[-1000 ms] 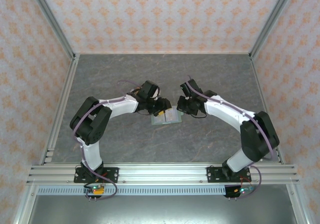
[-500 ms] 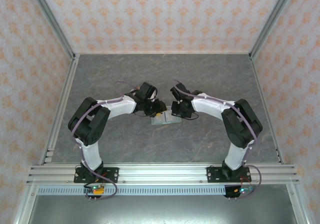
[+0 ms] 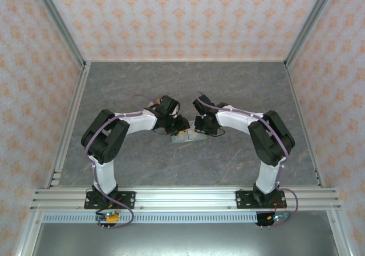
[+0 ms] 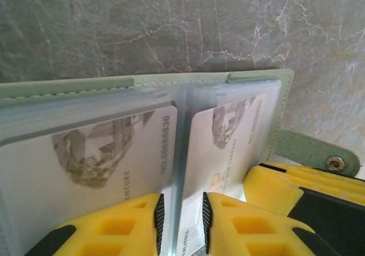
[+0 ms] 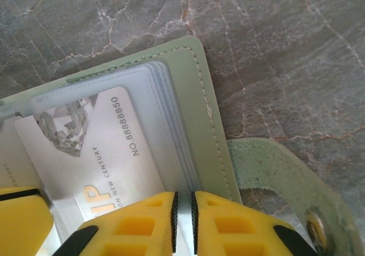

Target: Take the credit cards out of the card holder

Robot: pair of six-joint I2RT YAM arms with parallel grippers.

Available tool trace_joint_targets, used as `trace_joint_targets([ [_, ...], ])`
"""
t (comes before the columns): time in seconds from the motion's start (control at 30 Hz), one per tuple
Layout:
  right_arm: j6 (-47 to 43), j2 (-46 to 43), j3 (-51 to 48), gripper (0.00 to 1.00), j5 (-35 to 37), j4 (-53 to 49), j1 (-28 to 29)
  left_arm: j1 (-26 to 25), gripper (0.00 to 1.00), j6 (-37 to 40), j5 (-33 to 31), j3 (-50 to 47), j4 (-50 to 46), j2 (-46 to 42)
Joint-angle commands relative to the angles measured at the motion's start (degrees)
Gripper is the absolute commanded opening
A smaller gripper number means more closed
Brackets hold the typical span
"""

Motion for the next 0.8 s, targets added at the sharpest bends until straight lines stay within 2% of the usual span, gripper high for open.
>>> trace_joint_targets([
  [0.0, -0.66, 1.63, 0.65, 0.16, -0.8, -0.34, 0.09, -0.13, 0.27, 0.05, 0.46, -0.99, 1.89, 0.72],
  [0.77, -0.93, 2.31, 0.29, 0.15, -0.63, -0.67, 0.09, 0.72, 0.23, -0.24, 5.82, -4.81, 12.19, -3.01],
])
